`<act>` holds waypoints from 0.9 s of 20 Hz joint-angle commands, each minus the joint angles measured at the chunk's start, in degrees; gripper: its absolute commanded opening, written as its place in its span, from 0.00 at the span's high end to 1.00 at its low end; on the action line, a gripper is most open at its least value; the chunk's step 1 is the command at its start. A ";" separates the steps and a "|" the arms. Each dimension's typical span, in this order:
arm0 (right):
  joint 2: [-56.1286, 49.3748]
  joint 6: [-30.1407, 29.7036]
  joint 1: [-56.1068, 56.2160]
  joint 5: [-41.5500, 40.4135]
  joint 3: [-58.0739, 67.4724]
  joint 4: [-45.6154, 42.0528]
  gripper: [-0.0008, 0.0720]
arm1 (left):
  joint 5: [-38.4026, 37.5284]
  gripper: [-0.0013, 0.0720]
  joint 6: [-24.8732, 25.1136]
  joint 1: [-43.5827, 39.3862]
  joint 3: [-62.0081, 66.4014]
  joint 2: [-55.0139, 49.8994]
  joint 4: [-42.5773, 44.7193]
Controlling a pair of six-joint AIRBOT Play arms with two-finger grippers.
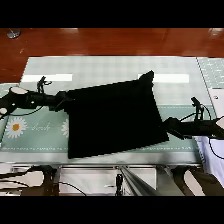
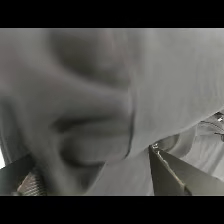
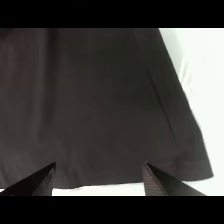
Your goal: Fold the shirts.
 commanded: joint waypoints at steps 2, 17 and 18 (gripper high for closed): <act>0.15 0.39 0.22 6.16 -0.57 -0.81 0.13 | -1.46 0.95 1.36 -3.32 5.73 -2.10 -0.90; -6.60 2.82 10.84 1.05 -7.72 1.90 0.13 | -6.95 0.94 3.17 -3.15 9.94 -2.12 -0.90; -9.03 2.95 13.27 -1.60 -7.58 3.32 0.13 | -6.99 0.94 3.17 -3.15 9.94 -2.10 -0.90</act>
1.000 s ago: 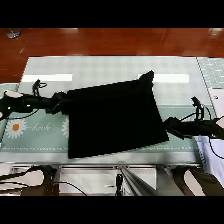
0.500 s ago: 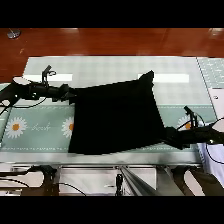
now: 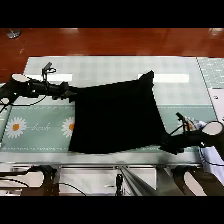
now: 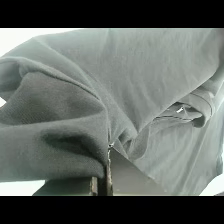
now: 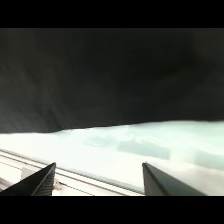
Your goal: Fold the shirts.
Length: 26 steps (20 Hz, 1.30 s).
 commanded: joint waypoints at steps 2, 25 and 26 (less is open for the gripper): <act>-9.01 -0.09 9.40 -10.91 1.03 7.72 0.13 | -1.31 0.94 -0.07 -0.04 0.09 -0.02 -0.02; -18.80 -3.21 -3.98 -7.69 37.46 -2.58 0.96 | -13.20 0.95 4.00 -3.08 -19.50 17.46 0.42; -21.94 -3.19 -3.82 -6.95 41.77 -2.12 0.96 | -11.50 0.95 3.76 -5.75 -23.91 21.09 0.44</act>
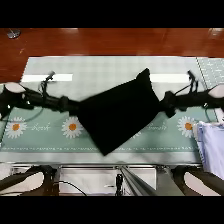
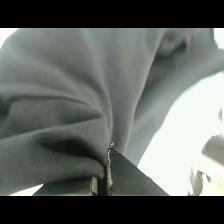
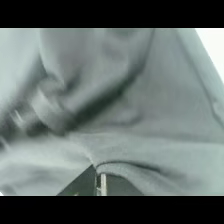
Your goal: Fold the shirts.
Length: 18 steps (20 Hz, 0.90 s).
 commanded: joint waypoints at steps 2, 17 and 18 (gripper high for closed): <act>-12.37 -0.72 -1.46 5.46 19.47 -0.37 0.96 | 6.12 0.95 -5.27 -8.81 -17.44 13.79 -0.09; -34.18 1.11 5.03 17.62 45.22 4.44 0.13 | 16.48 0.02 -18.16 -25.44 -22.75 20.15 6.19; -32.65 -0.44 2.64 21.86 45.38 2.80 0.13 | 10.49 0.02 -18.16 -20.92 -20.04 20.37 11.45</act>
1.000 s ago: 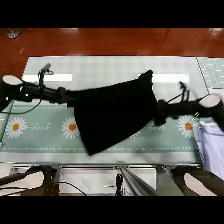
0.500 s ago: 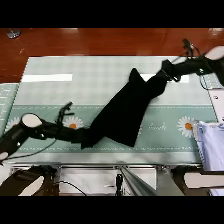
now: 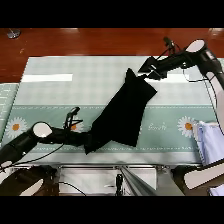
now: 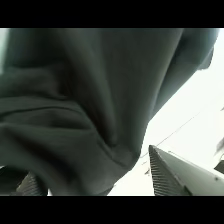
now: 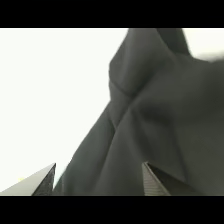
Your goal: Fold the shirts.
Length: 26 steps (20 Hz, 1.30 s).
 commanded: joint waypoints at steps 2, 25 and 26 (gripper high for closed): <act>6.40 -3.10 -9.18 16.13 0.74 -10.95 0.13 | -16.61 0.02 -0.70 16.74 9.07 1.33 19.37; 54.27 -0.31 -1.16 -7.19 -71.23 -3.65 0.13 | -19.61 0.03 22.53 7.15 8.94 -20.39 -2.29; 54.27 1.55 0.13 -7.32 -71.23 -5.66 0.13 | -20.41 0.23 23.58 6.45 9.29 -21.29 -2.29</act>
